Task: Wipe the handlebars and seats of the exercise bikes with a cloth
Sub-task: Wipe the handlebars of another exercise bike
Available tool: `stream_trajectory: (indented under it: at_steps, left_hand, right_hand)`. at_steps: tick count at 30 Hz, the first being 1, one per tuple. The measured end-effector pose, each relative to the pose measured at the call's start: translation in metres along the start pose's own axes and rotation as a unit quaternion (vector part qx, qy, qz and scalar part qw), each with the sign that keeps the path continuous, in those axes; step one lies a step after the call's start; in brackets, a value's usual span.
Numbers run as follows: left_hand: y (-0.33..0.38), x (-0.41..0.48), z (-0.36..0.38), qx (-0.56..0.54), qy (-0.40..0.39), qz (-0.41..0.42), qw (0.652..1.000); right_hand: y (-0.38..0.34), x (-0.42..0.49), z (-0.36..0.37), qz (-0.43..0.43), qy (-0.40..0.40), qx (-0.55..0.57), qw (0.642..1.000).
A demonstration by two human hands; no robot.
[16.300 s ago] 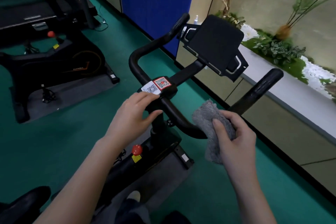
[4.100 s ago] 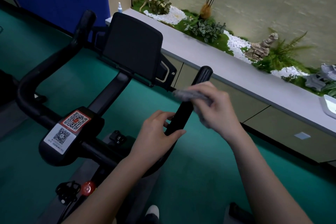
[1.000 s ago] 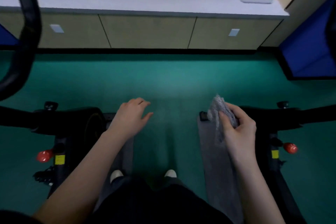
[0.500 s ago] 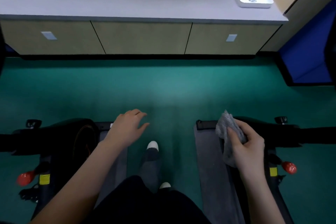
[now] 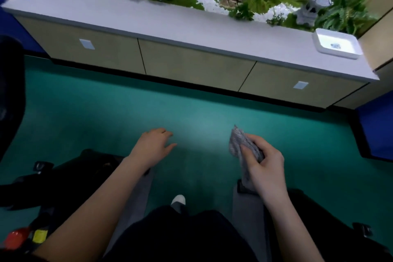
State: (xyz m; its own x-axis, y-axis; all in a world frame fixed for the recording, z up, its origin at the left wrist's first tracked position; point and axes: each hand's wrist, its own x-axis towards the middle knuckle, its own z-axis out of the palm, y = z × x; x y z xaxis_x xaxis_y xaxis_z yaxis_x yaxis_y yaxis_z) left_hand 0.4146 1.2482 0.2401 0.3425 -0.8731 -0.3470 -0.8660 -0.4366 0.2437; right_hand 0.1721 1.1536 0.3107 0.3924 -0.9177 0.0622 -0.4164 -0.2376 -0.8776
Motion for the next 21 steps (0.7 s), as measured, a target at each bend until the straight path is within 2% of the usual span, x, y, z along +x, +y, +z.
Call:
stream_trajectory:
  at_steps: [10,14,18,21]
  left_hand:
    - [0.006,0.088,-0.01,0.017,-0.002,-0.088,0.996]
    - [0.02,0.125,-0.02,-0.004,0.01,-0.134,0.991]
    - [0.035,0.157,-0.031,-0.017,0.02,-0.18,0.983]
    - [0.04,0.172,-0.041,-0.027,0.035,-0.206,0.978]
  right_hand:
    - [0.02,0.127,0.012,0.002,-0.082,0.043,0.996]
    - [0.024,0.193,0.001,-0.024,-0.11,0.049,0.992]
    - [0.028,0.256,-0.015,-0.044,-0.108,0.055,0.992]
    - [0.031,0.294,-0.02,-0.024,-0.106,0.072,0.991]
